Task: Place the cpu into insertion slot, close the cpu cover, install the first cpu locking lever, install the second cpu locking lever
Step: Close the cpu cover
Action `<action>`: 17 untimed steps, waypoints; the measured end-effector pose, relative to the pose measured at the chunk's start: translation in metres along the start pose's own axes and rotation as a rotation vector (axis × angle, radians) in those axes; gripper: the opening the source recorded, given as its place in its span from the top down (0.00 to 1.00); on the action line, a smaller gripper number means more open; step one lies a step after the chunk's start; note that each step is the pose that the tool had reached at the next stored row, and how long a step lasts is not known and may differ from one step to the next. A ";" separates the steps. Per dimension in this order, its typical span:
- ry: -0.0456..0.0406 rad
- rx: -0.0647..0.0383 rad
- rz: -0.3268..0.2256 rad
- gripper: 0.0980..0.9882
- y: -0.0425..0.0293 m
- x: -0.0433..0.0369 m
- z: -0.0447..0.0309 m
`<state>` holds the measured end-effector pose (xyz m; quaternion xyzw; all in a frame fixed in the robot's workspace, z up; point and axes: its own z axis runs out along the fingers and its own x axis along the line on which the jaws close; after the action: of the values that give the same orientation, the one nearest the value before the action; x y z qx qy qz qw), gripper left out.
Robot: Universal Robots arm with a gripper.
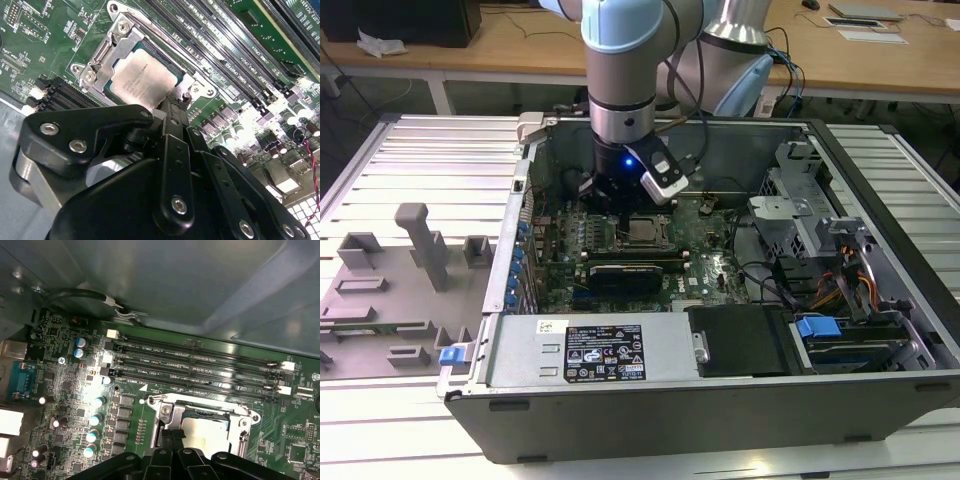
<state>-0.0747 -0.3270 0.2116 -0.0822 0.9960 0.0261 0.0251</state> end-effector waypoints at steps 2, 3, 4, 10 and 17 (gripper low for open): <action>-0.0003 0.002 0.013 0.99 0.0000 -0.0001 -0.0011; -0.0006 0.003 0.022 0.99 0.0001 -0.0001 -0.0016; -0.0009 0.004 0.028 0.99 0.0001 -0.0002 -0.0019; -0.0007 0.005 0.049 0.99 -0.0016 -0.0097 -0.0016; 0.0008 0.005 0.055 0.99 -0.0041 -0.0245 -0.0010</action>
<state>-0.0499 -0.3271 0.2137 -0.0548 0.9979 0.0242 0.0242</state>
